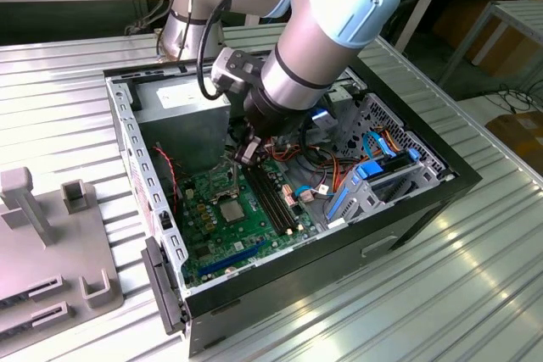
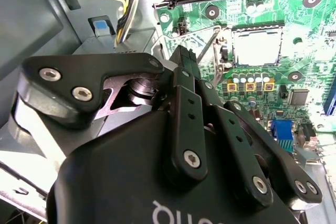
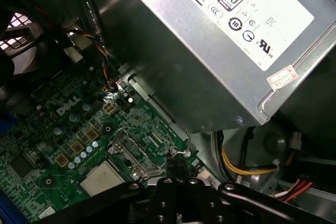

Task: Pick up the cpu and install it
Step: 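Close the cpu cover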

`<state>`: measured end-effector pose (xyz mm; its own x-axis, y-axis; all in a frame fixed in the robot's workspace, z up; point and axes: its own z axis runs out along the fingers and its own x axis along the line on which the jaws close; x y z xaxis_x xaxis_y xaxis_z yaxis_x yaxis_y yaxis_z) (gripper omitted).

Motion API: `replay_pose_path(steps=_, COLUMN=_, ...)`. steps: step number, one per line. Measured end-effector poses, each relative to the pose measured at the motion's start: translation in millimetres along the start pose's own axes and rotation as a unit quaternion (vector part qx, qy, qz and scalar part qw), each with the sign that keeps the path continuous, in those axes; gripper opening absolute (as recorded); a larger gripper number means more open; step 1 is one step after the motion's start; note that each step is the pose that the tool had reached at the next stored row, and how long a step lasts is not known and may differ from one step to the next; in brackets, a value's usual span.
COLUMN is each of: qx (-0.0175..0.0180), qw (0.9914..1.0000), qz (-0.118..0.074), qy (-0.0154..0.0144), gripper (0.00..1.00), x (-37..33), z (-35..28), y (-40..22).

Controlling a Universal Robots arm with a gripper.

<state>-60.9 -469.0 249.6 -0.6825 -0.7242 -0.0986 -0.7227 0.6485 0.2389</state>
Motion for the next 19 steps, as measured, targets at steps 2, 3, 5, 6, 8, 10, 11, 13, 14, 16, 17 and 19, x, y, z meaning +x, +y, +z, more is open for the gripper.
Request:
replay_pose_path(steps=2, qx=-0.0002, qw=1.0, qz=-0.001, qy=0.0002, gripper=0.11, x=1.4, z=-0.4, y=-1.3)
replay_pose_path(steps=3, qx=-0.0003, qw=1.0, qz=-0.002, qy=0.0002, gripper=0.11, x=2.0, z=-0.6, y=-1.8)
replay_pose_path(steps=5, qx=-0.0004, qw=1.0, qz=-0.002, qy=0.0003, gripper=0.11, x=2.9, z=-0.9, y=-2.7)
replay_pose_path(steps=6, qx=-0.0005, qw=1.0, qz=-0.003, qy=0.0003, gripper=0.11, x=3.3, z=-1.1, y=-3.0)
replay_pose_path(steps=8, qx=-0.0007, qw=0.99999, qz=-0.004, qy=0.0005, gripper=0.11, x=4.7, z=-1.5, y=-4.3)
replay_pose_path(steps=10, qx=-0.0009, qw=0.99999, qz=-0.004, qy=0.0005, gripper=0.11, x=5.8, z=-1.9, y=-5.2)
replay_pose_path(steps=11, qx=-0.0009, qw=0.99999, qz=-0.005, qy=0.0006, gripper=0.11, x=6.1, z=-2.0, y=-5.5)
replay_pose_path(steps=13, qx=-0.0011, qw=0.99998, qz=-0.005, qy=0.0007, gripper=0.11, x=7.2, z=-2.3, y=-6.5)
replay_pose_path(steps=14, qx=-0.0012, qw=0.99998, qz=-0.006, qy=0.0006, gripper=0.11, x=7.7, z=-2.5, y=-7.0)
replay_pose_path(steps=16, qx=-0.0015, qw=0.99998, qz=-0.006, qy=0.0006, gripper=0.11, x=9.1, z=-2.9, y=-8.2)
replay_pose_path(steps=17, qx=-0.0016, qw=0.99998, qz=-0.007, qy=0.0005, gripper=0.11, x=9.7, z=-3.1, y=-8.7)
replay_pose_path(steps=19, qx=-0.0024, qw=0.99997, qz=-0.008, qy=0.0, gripper=0.11, x=11.9, z=-3.8, y=-10.6)
